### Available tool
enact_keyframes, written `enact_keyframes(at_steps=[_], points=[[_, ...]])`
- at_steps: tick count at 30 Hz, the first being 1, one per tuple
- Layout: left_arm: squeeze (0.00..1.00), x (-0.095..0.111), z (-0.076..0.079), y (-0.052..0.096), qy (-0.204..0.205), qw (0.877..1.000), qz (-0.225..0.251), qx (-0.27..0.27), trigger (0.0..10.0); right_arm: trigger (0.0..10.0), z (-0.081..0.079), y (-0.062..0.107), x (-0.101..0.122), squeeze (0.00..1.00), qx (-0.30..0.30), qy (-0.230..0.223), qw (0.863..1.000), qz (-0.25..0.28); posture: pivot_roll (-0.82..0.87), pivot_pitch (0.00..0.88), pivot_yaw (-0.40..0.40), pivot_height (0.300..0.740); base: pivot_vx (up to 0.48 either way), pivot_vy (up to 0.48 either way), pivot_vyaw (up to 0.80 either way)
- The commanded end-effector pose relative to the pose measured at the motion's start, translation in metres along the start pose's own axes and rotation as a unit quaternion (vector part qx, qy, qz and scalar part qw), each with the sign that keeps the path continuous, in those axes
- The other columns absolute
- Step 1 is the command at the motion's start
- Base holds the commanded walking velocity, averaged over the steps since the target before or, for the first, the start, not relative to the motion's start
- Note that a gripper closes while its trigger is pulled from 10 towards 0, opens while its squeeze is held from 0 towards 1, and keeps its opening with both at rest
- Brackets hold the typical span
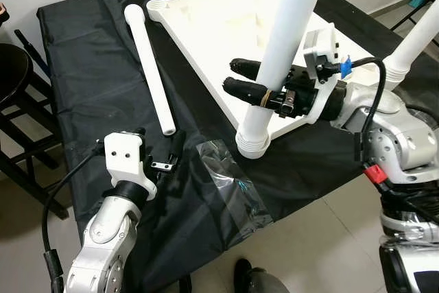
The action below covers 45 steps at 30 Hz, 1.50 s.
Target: Building children table
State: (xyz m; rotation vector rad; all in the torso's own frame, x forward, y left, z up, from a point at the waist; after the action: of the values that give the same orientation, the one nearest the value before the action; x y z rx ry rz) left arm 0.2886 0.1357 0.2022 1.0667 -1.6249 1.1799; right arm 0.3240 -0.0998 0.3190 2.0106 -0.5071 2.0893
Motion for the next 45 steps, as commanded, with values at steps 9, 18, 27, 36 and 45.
enact_keyframes(at_steps=[9, 18, 27, 36, 45], points=[[0.00, -0.005, -0.002, 0.003, -0.004, 1.000, -0.008, 0.004, 10.0, 10.0, 0.000, 0.005, 0.001, 0.00, -0.009, 0.009, 1.000, -0.006, -0.03, 0.340, -0.017, 0.740, 0.000, 0.000, 0.00], [0.00, -0.004, -0.001, 0.003, -0.004, 1.000, -0.007, 0.003, 10.0, 10.0, 0.001, 0.005, 0.001, 0.00, -0.012, 0.010, 1.000, -0.005, -0.03, 0.337, -0.017, 0.740, 0.000, 0.000, 0.00], [0.00, -0.004, 0.001, 0.004, -0.005, 1.000, -0.007, 0.003, 10.0, 10.0, 0.005, 0.003, 0.002, 0.00, -0.018, 0.011, 1.000, -0.001, -0.02, 0.333, -0.018, 0.740, 0.000, 0.000, 0.00], [0.00, -0.003, 0.001, 0.004, -0.005, 1.000, -0.006, 0.003, 10.0, 10.0, 0.006, 0.001, 0.002, 0.00, -0.018, 0.010, 1.000, 0.001, -0.02, 0.335, -0.018, 0.740, 0.000, 0.000, 0.00], [0.00, -0.003, 0.000, 0.003, -0.005, 1.000, -0.006, 0.004, 10.0, 10.0, 0.003, -0.003, -0.009, 0.00, -0.021, -0.005, 1.000, -0.013, -0.02, 0.342, -0.019, 0.740, 0.000, 0.000, 0.00]])
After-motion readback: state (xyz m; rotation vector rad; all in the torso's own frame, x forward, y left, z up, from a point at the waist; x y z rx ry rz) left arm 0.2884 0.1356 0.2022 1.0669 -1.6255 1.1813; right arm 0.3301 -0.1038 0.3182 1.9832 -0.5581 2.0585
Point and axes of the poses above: a point about 5 cm out from each wrist's last joint towards the gripper, its own y axis pointing back from the gripper into the wrist, its own x axis along the axis of the wrist's last joint, z = x × y, the point moved 4 cm from there along -y, pointing out of the wrist towards the gripper, and after that the axes turned 15 degrees about -y, right-handed, at the moved point
